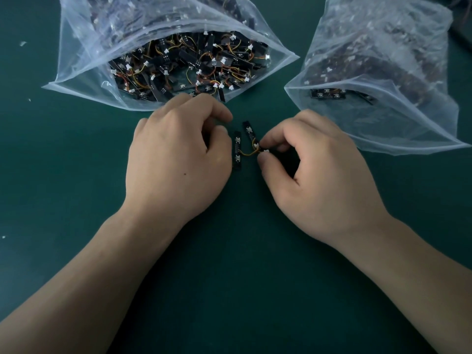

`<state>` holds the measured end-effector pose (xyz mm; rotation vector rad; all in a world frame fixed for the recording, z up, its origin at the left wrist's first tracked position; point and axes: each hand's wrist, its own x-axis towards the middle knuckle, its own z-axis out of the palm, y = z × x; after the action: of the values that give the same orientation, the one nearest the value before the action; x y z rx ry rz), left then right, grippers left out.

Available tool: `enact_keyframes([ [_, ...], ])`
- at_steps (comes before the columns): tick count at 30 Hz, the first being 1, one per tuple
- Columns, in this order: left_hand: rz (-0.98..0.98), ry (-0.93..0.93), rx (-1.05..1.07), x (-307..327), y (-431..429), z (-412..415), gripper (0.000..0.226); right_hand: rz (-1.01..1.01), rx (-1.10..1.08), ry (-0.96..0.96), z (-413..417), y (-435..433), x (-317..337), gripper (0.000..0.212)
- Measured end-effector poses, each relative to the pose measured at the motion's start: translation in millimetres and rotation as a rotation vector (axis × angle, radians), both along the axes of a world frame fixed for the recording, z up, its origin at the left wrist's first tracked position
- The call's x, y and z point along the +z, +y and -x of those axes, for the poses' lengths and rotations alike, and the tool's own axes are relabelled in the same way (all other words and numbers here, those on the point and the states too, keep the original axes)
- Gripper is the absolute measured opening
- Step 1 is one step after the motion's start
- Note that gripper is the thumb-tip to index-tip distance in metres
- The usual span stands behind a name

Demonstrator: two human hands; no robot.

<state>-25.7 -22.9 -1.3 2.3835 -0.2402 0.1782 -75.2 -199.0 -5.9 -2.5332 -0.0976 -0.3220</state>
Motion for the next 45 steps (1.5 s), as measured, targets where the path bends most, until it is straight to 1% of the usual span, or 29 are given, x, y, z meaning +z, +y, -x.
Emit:
enact_keyframes([
  [4,0.001,-0.003,-0.083,0.4,-0.4,0.3,0.037,0.000,-0.002,-0.004,0.3,0.7,0.2,0.009],
  [9,-0.068,0.007,-0.143,-0.5,1.3,-0.6,0.043,0.007,-0.005,-0.006,0.6,1.3,1.2,0.010],
  [15,-0.246,-0.001,-0.258,-3.9,2.7,-1.0,0.053,0.009,0.000,-0.003,0.5,1.2,1.5,0.009],
  [18,-0.279,-0.006,-0.251,-4.9,3.1,-1.8,0.052,0.007,-0.002,0.001,0.8,1.8,2.0,0.009],
  [24,-0.252,0.002,-0.198,-4.8,-0.5,-0.4,0.046,0.026,-0.063,0.026,-0.8,-0.5,3.9,0.015],
  [32,-0.262,-0.007,-0.197,-5.8,-0.9,0.2,0.043,0.191,-0.172,0.002,-2.4,-4.6,7.2,0.021],
  [34,-0.256,-0.004,-0.197,-5.9,-0.7,-0.6,0.042,0.225,-0.169,-0.004,-1.8,-4.6,6.7,0.019],
  [37,-0.249,0.000,-0.204,-6.1,0.0,-1.1,0.040,0.233,-0.144,-0.032,-0.8,-5.0,4.8,0.012],
  [40,-0.258,-0.012,-0.227,-6.1,1.9,-1.1,0.041,0.217,-0.063,-0.018,-2.0,-4.7,1.9,0.027],
  [45,-0.254,-0.015,-0.242,-4.9,1.9,-1.7,0.041,0.161,-0.032,-0.004,-3.9,-6.5,0.5,0.030],
])
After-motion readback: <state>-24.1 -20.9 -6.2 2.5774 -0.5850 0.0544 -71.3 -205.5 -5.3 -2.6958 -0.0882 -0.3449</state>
